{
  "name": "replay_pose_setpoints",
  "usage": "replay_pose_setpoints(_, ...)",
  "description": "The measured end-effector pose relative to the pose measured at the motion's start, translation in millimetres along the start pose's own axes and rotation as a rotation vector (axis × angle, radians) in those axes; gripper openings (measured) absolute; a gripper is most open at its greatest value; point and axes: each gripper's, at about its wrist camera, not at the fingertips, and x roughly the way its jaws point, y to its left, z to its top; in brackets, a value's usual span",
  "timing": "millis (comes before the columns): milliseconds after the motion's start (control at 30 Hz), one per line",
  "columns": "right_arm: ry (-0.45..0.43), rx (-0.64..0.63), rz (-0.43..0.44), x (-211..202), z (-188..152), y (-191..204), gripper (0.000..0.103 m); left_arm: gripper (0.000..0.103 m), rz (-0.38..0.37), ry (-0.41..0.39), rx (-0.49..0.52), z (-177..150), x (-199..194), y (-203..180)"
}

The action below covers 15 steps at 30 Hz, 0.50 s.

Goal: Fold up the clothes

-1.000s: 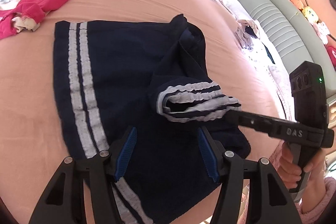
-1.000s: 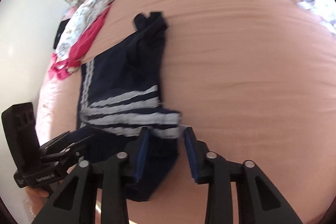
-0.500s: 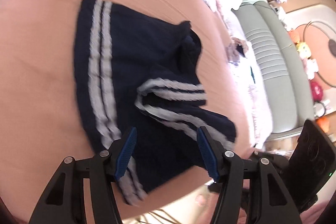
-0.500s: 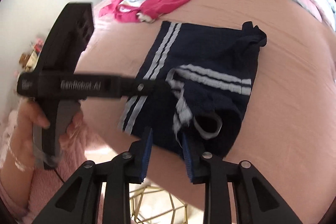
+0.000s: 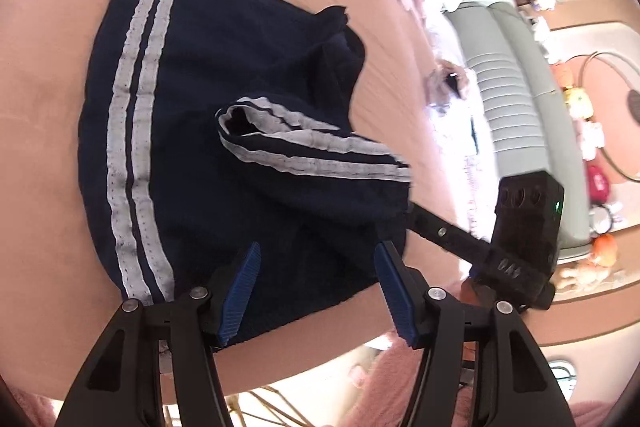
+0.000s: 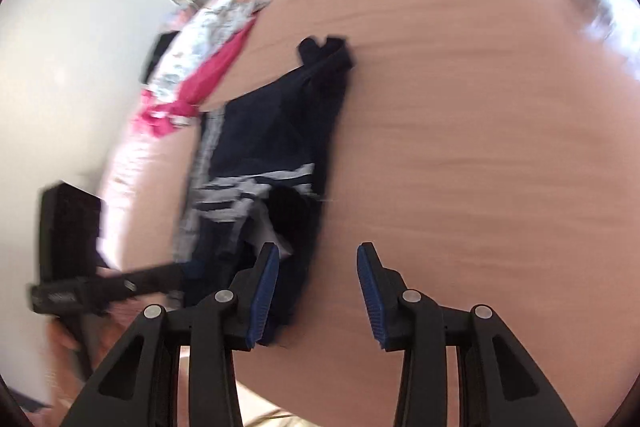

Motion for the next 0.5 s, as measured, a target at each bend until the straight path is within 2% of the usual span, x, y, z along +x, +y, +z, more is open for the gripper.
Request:
replay_pose_setpoints(67,0.014,0.04,0.065,11.1,0.5,-4.4,0.04,0.057,0.027,0.006,0.005,-0.2,3.7,-1.7)
replay_pose_setpoints(133,-0.02,0.03,0.08,8.4,-4.4,2.0,0.04,0.057,0.025,0.002,-0.004,0.3,1.3,0.1)
replay_pose_setpoints(200,-0.06,-0.025,0.112,-3.3,-13.7,17.1,0.039,0.057,-0.002,-0.009,-0.015,0.3,-4.8,4.1)
replay_pose_setpoints(267,-0.064,-0.11,0.125,-9.8,-20.2,38.0,0.038,0.057,-0.025,-0.024,-0.043,0.5,-11.1,13.5)
replay_pose_setpoints(400,0.018,-0.287,0.085,1.9,-32.3,71.1,0.038,0.057,-0.025,-0.05,-0.103,1.6,-20.5,30.9)
replay_pose_setpoints(500,0.126,-0.3,0.075,27.5,-45.1,74.5,0.038,0.057,-0.093,-0.06,-0.15,2.4,-21.1,37.6)
